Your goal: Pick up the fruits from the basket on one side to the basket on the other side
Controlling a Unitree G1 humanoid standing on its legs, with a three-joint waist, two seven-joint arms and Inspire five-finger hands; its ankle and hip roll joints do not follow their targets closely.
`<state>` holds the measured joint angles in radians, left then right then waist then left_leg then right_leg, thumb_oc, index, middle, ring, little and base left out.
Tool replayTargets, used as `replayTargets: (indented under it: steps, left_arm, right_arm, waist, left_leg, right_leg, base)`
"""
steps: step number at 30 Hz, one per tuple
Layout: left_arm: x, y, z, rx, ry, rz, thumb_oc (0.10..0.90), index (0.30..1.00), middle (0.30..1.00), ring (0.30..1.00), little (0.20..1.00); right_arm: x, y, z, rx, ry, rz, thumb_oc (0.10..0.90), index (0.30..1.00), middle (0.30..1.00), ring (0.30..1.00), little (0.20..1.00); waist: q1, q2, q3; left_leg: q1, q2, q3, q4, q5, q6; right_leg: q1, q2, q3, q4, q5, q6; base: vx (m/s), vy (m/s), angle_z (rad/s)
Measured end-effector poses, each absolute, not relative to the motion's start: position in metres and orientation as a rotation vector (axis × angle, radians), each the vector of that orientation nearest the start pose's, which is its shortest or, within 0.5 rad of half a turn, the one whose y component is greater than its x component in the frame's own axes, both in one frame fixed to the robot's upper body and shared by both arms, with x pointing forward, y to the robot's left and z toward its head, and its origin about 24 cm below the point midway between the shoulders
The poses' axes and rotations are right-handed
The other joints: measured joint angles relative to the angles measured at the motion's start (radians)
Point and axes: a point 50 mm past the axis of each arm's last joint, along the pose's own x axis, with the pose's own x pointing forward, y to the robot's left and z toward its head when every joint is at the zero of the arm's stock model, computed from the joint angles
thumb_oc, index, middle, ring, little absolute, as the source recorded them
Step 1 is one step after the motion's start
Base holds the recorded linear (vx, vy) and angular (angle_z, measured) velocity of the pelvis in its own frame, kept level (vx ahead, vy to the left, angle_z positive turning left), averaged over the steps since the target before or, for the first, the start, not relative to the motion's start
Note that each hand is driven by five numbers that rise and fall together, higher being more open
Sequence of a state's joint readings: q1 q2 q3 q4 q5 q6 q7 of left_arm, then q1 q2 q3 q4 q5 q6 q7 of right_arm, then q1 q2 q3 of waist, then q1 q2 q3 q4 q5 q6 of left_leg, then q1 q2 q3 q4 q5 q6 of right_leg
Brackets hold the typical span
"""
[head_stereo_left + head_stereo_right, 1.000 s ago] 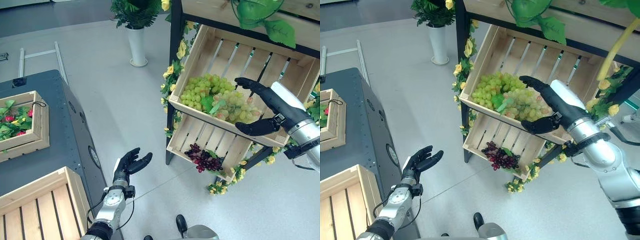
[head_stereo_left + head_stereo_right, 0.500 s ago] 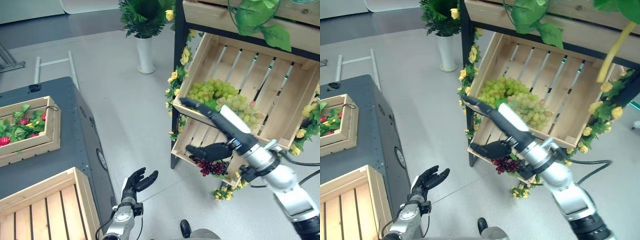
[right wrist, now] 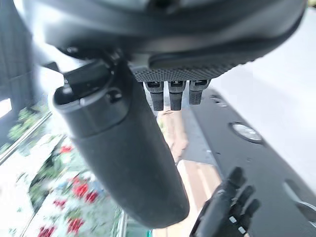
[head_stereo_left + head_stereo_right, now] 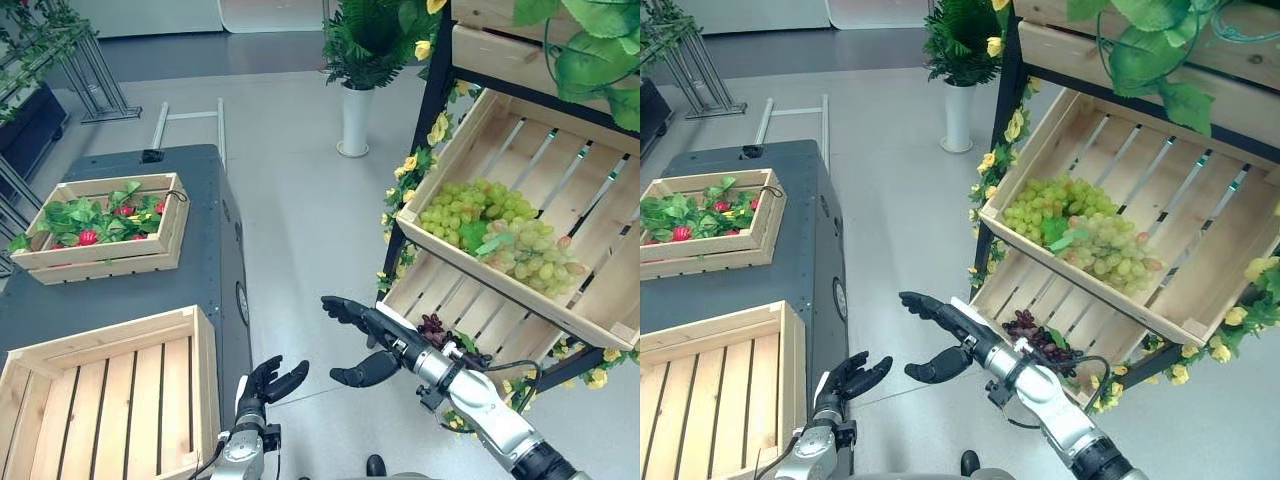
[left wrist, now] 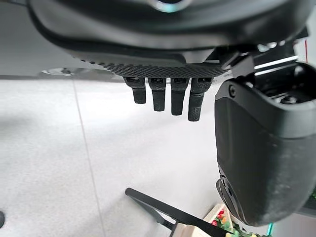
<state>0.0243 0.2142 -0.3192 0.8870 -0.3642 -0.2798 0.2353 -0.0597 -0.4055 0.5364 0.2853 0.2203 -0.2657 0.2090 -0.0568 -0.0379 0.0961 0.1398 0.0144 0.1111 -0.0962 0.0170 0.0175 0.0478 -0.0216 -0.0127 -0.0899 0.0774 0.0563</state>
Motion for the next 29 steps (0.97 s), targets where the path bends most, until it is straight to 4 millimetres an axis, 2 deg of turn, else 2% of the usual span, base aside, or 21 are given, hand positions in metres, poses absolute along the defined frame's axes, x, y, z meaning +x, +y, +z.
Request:
replayTargets:
  steps: [3,6,8,12,14,20,24,29]
  left_arm:
    - [0.155,0.19,-0.126,0.082,0.698,0.183,0.8,0.9,0.9,0.9,0.9]
    - [0.147,0.194,-0.132,0.102,0.74,0.188,0.8,0.9,0.9,0.9,0.9]
    - [0.141,0.195,-0.135,0.108,0.767,0.185,0.8,0.9,0.9,0.9,0.9]
    - [0.123,0.198,-0.147,0.155,0.867,0.143,0.8,0.9,0.9,0.9,0.9]
    - [0.109,0.2,-0.154,0.193,0.941,0.119,0.8,0.9,0.9,0.9,0.9]
    - [0.105,0.198,-0.157,0.244,0.98,0.029,0.8,0.9,0.9,0.9,0.9]
    - [0.105,0.194,-0.158,0.252,0.984,-0.027,0.8,0.9,0.9,0.9,0.9]
    - [0.105,0.19,-0.158,0.262,0.986,-0.091,0.8,0.9,0.9,0.9,0.9]
  right_arm:
    - [0.213,-0.13,-0.046,-0.165,0.283,0.576,0.8,0.9,0.9,0.9,0.9]
    - [0.193,-0.145,-0.078,-0.173,0.449,0.502,0.8,0.9,0.9,0.9,0.9]
    - [0.186,-0.151,-0.09,-0.177,0.513,0.465,0.8,0.9,0.9,0.9,0.9]
    - [0.16,-0.164,-0.127,0.024,0.772,0.236,0.8,0.9,0.9,0.9,0.9]
    - [0.143,-0.173,-0.141,0.032,0.88,0.184,0.8,0.9,0.9,0.9,0.9]
    - [0.112,-0.187,-0.159,-0.025,1.067,0.128,0.8,0.9,0.9,0.9,0.9]
    - [0.11,-0.191,-0.161,-0.104,1.1,0.098,0.8,0.9,0.9,0.9,0.9]
    - [0.109,-0.19,-0.161,-0.111,1.089,0.094,0.8,0.9,0.9,0.9,0.9]
  waist:
    - [0.019,0.011,-0.007]
    - [0.023,0.025,-0.011]
    - [0.029,0.032,-0.015]
    - [0.037,0.042,-0.027]
    - [0.045,0.048,-0.031]
    - [0.051,0.052,-0.05]
    - [0.052,0.057,-0.072]
    - [0.054,0.06,-0.082]
  left_leg:
    - [0.0,0.0,-0.012,0.0,0.0,0.0]
    - [0.0,0.001,-0.029,0.0,0.002,-0.001]
    - [-0.001,0.002,-0.039,0.0,0.003,-0.001]
    - [-0.001,0.003,-0.056,0.0,0.005,-0.005]
    - [-0.001,0.003,-0.061,0.0,0.004,-0.003]
    - [-0.009,0.004,-0.085,-0.001,0.008,-0.003]
    - [-0.009,0.005,-0.088,-0.001,0.007,-0.005]
    - [-0.011,0.005,-0.104,-0.001,0.009,-0.009]
  right_leg:
    - [0.002,0.0,-0.006,0.0,-0.002,-0.001]
    - [0.012,-0.002,-0.03,-0.001,-0.008,-0.002]
    - [0.013,-0.002,-0.035,-0.003,-0.009,-0.003]
    - [0.02,-0.001,-0.053,-0.004,-0.017,-0.012]
    - [0.022,-0.002,-0.056,-0.004,-0.018,-0.013]
    - [0.029,-0.002,-0.079,-0.004,-0.021,-0.017]
    - [0.029,-0.002,-0.081,-0.004,-0.023,-0.016]
    - [0.032,-0.002,-0.086,-0.004,-0.026,-0.016]
  base:
    - [0.01,-0.022,0.06]
    - [0.02,-0.029,0.23]
    - [0.01,-0.027,0.08]
    - [0.03,-0.019,0.12]
    - [0.05,-0.017,0.04]
    - [0.04,-0.007,0.12]
    - [0.03,0.003,0.03]
    - [0.02,0.0,0.06]
